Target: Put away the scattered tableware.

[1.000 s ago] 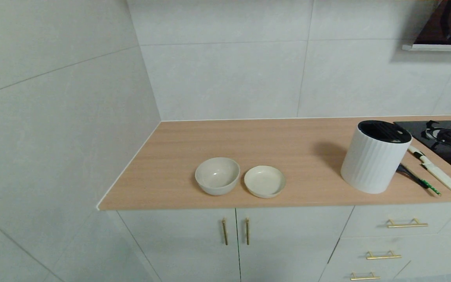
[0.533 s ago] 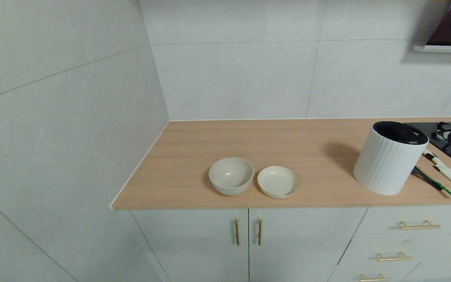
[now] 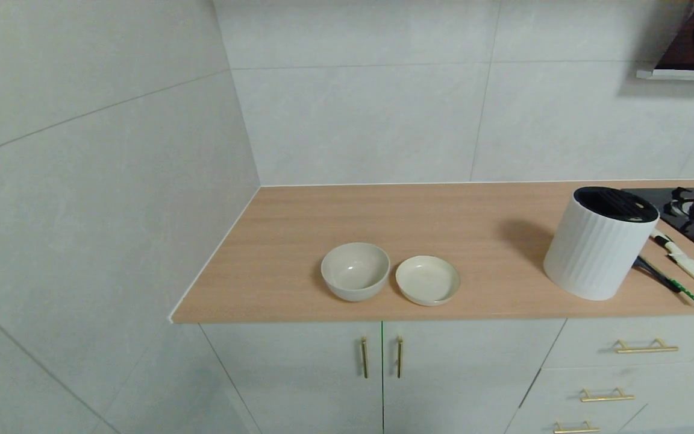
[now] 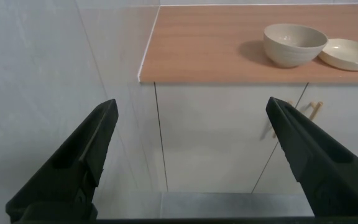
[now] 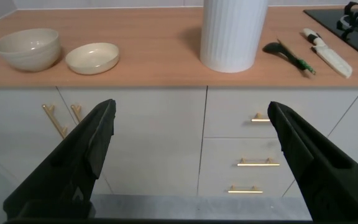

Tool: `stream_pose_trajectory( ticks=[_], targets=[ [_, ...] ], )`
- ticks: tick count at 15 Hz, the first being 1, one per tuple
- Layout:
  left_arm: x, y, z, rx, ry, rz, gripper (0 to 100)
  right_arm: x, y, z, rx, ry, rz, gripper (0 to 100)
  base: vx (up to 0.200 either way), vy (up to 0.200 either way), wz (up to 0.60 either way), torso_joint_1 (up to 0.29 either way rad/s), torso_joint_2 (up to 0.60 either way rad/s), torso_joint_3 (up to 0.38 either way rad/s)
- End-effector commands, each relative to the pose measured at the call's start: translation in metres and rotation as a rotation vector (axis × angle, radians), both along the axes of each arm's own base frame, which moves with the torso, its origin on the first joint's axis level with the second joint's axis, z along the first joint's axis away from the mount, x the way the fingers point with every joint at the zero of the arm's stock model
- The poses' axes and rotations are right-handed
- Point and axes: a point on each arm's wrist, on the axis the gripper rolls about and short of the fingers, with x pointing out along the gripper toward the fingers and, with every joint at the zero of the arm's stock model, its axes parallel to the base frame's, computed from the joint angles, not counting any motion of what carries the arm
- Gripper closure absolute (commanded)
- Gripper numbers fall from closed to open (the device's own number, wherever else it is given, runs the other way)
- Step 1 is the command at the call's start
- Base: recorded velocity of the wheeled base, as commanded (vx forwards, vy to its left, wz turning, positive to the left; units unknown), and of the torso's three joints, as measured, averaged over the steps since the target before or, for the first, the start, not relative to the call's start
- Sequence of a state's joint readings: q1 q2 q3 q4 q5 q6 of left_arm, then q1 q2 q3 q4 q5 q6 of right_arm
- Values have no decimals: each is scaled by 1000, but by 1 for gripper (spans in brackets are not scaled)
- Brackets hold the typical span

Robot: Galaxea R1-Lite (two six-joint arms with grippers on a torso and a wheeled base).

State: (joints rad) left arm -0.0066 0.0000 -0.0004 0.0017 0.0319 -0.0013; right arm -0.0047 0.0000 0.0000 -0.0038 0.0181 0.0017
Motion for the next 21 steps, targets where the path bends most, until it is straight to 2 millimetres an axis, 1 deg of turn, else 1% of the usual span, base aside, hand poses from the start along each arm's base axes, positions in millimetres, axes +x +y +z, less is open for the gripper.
stream_pose_trajectory(
  ticks=[1, 3, 8, 21],
  targets=[
    [0, 0, 0, 0, 0, 1, 0, 0, 0, 0, 0, 1, 0, 0, 0, 0, 0, 0, 0, 0],
    [0, 0, 0, 0, 0, 1, 0, 0, 0, 0, 0, -1, 0, 0, 0, 0, 0, 0, 0, 0],
    [0, 0, 0, -2, 0, 1, 0, 0, 0, 0, 0, 1, 0, 0, 0, 0, 0, -162, 354, 187],
    [0, 0, 0, 0, 0, 1, 0, 0, 0, 0, 0, -1, 0, 0, 0, 0, 0, -237, 531, 289]
  ],
)
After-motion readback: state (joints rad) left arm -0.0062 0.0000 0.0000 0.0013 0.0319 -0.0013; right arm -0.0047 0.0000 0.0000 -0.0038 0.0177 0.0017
